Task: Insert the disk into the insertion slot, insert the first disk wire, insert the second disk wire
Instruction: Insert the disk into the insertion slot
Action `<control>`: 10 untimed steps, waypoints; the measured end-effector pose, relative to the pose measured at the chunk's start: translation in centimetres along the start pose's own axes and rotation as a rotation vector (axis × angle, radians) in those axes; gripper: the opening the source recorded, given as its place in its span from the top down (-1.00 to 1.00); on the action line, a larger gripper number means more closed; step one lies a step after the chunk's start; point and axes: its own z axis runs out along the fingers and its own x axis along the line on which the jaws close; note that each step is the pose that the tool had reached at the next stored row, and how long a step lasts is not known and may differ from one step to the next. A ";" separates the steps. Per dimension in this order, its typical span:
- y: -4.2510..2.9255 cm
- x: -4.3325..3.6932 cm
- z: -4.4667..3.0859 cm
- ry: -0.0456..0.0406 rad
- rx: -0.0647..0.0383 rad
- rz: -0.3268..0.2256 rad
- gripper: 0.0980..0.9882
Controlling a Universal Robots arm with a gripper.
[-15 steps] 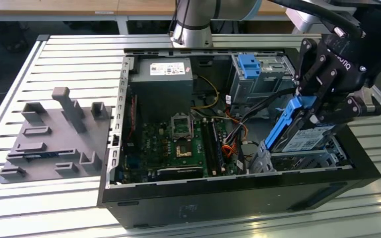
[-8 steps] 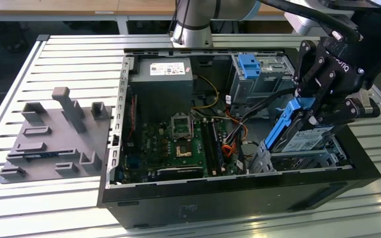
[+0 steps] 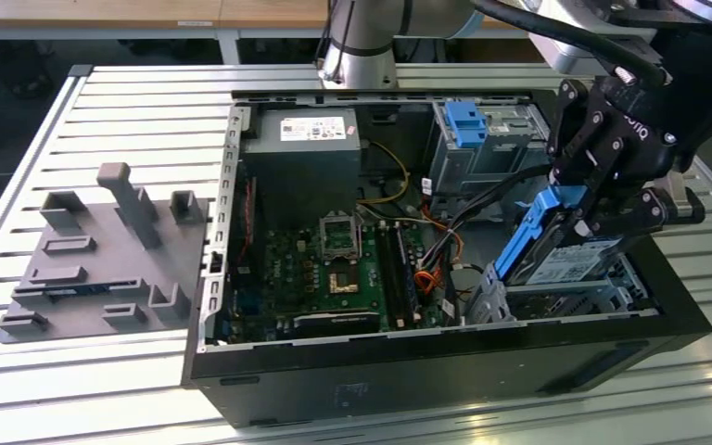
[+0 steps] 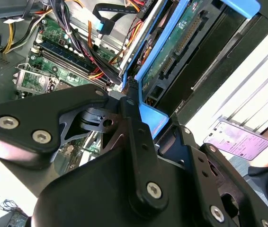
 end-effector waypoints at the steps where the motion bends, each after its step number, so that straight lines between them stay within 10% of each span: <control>1: 0.00 0.00 0.04 0.0000 0.000 0.000 0.40; 10: -0.01 0.00 0.42 0.0000 0.000 0.000 0.40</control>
